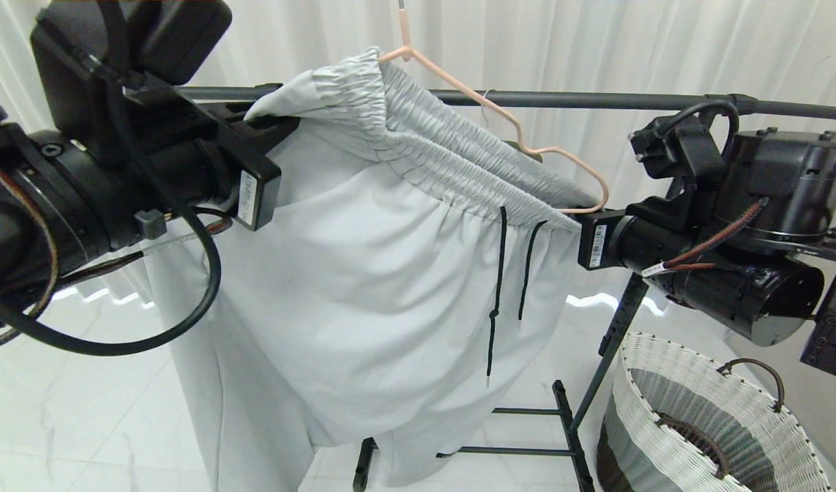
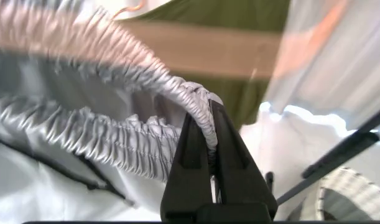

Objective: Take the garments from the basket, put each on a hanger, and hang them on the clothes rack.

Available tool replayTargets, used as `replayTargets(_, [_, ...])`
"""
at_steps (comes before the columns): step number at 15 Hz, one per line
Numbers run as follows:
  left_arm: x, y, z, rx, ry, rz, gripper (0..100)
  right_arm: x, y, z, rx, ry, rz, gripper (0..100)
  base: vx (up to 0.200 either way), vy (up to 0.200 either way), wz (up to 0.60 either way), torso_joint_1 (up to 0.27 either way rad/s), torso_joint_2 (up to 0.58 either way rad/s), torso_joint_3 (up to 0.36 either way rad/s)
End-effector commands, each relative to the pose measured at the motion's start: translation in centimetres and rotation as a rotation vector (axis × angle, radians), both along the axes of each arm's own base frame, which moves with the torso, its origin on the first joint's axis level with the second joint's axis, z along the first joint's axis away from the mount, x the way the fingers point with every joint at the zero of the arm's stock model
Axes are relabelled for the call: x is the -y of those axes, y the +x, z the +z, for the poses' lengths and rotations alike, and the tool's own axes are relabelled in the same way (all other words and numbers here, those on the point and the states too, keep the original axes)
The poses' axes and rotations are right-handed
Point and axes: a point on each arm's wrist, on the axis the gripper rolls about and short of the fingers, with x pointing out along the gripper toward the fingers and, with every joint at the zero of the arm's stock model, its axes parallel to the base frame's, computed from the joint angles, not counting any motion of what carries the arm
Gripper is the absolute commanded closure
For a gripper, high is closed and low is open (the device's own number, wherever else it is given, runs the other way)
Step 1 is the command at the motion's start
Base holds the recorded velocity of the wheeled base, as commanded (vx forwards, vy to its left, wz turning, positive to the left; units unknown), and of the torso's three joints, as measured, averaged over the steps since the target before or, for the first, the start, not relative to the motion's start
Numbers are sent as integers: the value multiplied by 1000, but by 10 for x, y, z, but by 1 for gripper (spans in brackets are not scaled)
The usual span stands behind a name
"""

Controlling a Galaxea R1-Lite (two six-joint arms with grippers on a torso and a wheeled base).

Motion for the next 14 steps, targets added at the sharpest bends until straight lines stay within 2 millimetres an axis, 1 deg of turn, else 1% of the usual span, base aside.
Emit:
replayTargets(1, [-13,-2,-3,11,27,30,100,4,-3,5,13,9,-1,100,0,0,0,0,0,0])
replayTargets(3, [-22,4,-5,17,47,69,100,5,-5,6,17,2,4,100,0,0,0,0,0,0])
replayTargets(5, [-25,10,-9,40,53,100,100,6,-8,9,24,6,13,100,0,0,0,0,0,0])
replayTargets(10, [-25,11,-28,7,110,102,100,8,-14,16,50,6,62,100,0,0,0,0,0,0])
replayTargets(12, [-26,11,-33,6,158,106,100,7,-24,23,67,21,139,100,0,0,0,0,0,0])
replayTargets(14, [-24,13,-35,-9,145,110,100,1,-39,27,64,17,209,100,0,0,0,0,0,0])
